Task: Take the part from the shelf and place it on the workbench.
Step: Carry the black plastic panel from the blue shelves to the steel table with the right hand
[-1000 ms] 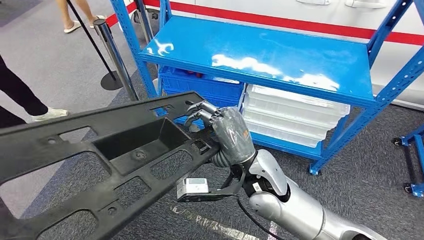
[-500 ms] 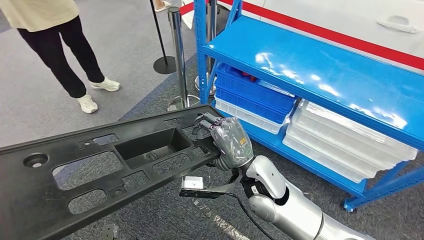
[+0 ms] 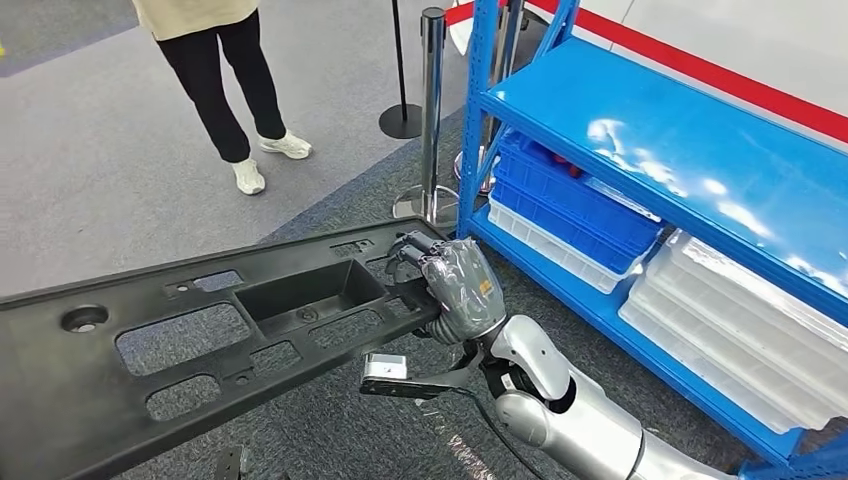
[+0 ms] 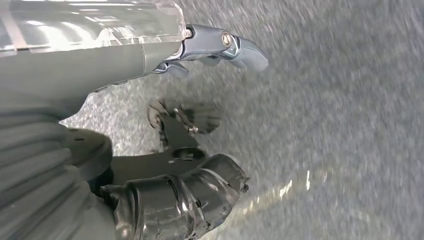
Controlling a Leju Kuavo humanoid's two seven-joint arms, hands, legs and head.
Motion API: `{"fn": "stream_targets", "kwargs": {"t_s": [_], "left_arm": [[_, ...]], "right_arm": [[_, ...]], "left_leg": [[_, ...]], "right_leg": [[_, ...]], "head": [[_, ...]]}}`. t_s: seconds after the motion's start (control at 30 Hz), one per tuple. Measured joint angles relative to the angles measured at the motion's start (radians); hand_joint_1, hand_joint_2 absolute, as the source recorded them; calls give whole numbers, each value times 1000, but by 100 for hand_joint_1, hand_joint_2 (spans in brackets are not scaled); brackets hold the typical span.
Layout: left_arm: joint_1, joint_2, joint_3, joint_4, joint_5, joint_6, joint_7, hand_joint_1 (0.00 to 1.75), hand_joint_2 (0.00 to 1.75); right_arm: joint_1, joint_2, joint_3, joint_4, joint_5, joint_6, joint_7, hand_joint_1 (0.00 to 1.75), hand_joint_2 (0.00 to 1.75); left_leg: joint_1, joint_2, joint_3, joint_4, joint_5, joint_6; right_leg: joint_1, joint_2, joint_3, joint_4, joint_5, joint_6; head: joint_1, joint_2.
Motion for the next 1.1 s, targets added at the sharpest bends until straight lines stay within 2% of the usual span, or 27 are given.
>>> {"fn": "stream_targets", "kwargs": {"t_s": [0.07,0.1,0.17,0.2,0.27,0.33,0.37,0.4,0.43,0.47,0.5,0.53,0.57,0.6,0.63,0.67,0.7,0.73,0.77,0.8,0.83,0.9,0.93,0.97,1.0,1.03,1.1], "left_arm": [[-3,0,0,0,-2,0,0,0,175],[-4,0,0,0,-3,0,0,0,175],[-6,0,0,0,-3,0,0,0,175],[-5,0,0,0,-4,0,0,0,175],[-5,0,-1,0,-4,0,0,0,175],[-5,1,-4,0,-4,0,1,0,175],[-6,1,-5,0,-4,0,1,0,175],[-6,1,-6,0,-4,0,2,0,175],[-5,1,-7,0,-5,-1,2,0,175],[-5,1,-8,0,-5,-1,3,0,175],[-5,1,-8,0,-5,-2,4,0,175],[-5,1,-9,0,-6,-2,5,0,175],[-6,1,-9,0,-6,-3,6,0,175],[-7,1,-10,0,-6,-3,8,0,175],[-7,1,-10,0,-7,-2,9,0,175],[-7,2,-10,0,-7,-1,11,0,175],[-5,2,-10,0,-8,0,13,0,175],[-5,3,-10,0,-8,1,15,0,175],[-5,3,-10,0,-8,2,16,0,175],[-6,3,-10,0,-8,3,17,0,175],[-8,3,-10,0,-8,3,17,0,175],[-11,2,-11,0,-8,3,18,0,175],[-11,2,-11,0,-8,3,18,0,175],[-10,2,-11,0,-9,3,18,0,175],[-10,2,-11,0,-9,3,19,0,175],[-10,2,-11,0,-9,3,19,0,175],[-13,3,-11,0,-10,3,19,0,175]], "right_arm": [[-1,1,2,0,0,0,-1,175,175],[-2,1,3,0,0,0,-1,175,175],[-3,1,6,1,0,0,-1,175,175],[-3,1,7,1,-1,0,-1,175,175],[-4,1,9,1,0,-1,-1,175,175],[-4,1,10,2,-2,-2,-2,175,175],[-3,1,11,3,-3,-2,-2,175,175],[-2,1,13,5,-4,-3,-2,175,175],[1,0,14,6,-6,-3,-2,175,175],[2,0,14,7,-9,-4,-5,175,175],[3,0,15,8,-13,-5,-9,175,175],[3,0,15,8,-18,-6,-14,175,175],[3,0,15,7,-25,-7,-20,175,175],[3,0,15,6,-32,-9,-26,175,175],[3,0,15,5,-39,-11,-31,175,175],[3,0,15,4,-45,-12,-36,175,175],[1,0,15,3,-50,-13,-39,175,175],[0,0,15,3,-54,-14,-43,175,175],[-2,1,15,3,-57,-14,-46,175,175],[-4,1,15,3,-61,-15,-49,175,175],[-5,1,15,3,-64,-15,-51,175,175],[-5,1,15,3,-71,-16,-53,175,175],[-5,1,15,3,-73,-16,-54,175,175],[-5,1,15,3,-75,-16,-55,175,175],[-5,1,15,3,-76,-17,-56,175,175],[-5,1,15,3,-77,-17,-57,175,175],[-6,1,15,1,-81,-18,-60,175,175]], "left_leg": [[-8,31,59,-103,31,10],[-12,39,70,-124,32,17],[-17,25,71,-131,28,32],[-15,15,74,-135,29,38],[-11,-7,85,-145,31,49],[-11,-28,91,-150,31,59],[-13,-39,91,-149,30,63],[-15,-52,91,-148,29,66],[-17,-67,92,-146,28,67],[-18,-83,92,-143,26,68],[-18,-99,92,-139,24,67],[-19,-113,90,-134,21,64],[-19,-126,86,-129,19,61],[-18,-138,82,-126,19,56],[-16,-149,77,-126,19,50],[-13,-162,73,-127,20,44],[-10,-159,70,-127,21,38],[-11,-140,65,-118,15,32],[-12,-109,52,-92,2,26],[-13,-71,30,-48,-19,21],[-13,-44,-1,11,-45,16],[-9,-24,-59,115,-78,11],[-8,-21,-66,126,-71,11],[-8,-18,-53,100,-49,12],[-9,-8,-20,39,-16,16],[-14,12,17,-31,9,23],[-27,43,69,-124,33,39]], "right_leg": [[4,-21,8,-2,-7,10],[7,-29,12,-4,-9,16],[11,-46,21,-12,-12,28],[9,-45,25,-13,-16,35],[6,-9,13,22,-44,43],[8,40,-46,138,-96,38],[12,51,-84,203,-117,34],[15,56,-113,246,-120,31],[18,60,-127,253,-105,26],[19,65,-121,223,-73,22],[20,78,-102,164,-31,17],[18,105,-80,103,1,13],[15,129,-60,51,20,11],[14,148,-48,20,27,9],[14,155,-44,11,22,8],[15,145,-39,5,23,6],[16,133,-35,2,24,1],[15,121,-30,-2,24,-4],[14,108,-24,-6,24,-10],[15,94,-19,-9,23,-14],[17,80,-15,-9,20,-18],[20,51,-11,-8,14,-21],[21,36,-9,-7,11,-21],[21,23,-7,-7,8,-20],[22,11,-2,-7,5,-18],[23,0,3,-7,1,-16],[26,-20,11,-9,-6,-8]], "head": [[2,0],[4,0],[10,0],[11,0],[20,0],[32,0],[36,0],[38,0],[40,0],[42,0],[44,0],[45,0],[47,0],[49,0],[50,0],[51,0],[52,0],[50,0],[48,0],[46,0],[44,0],[44,0],[44,0],[44,0],[44,0],[44,0],[44,0]]}}
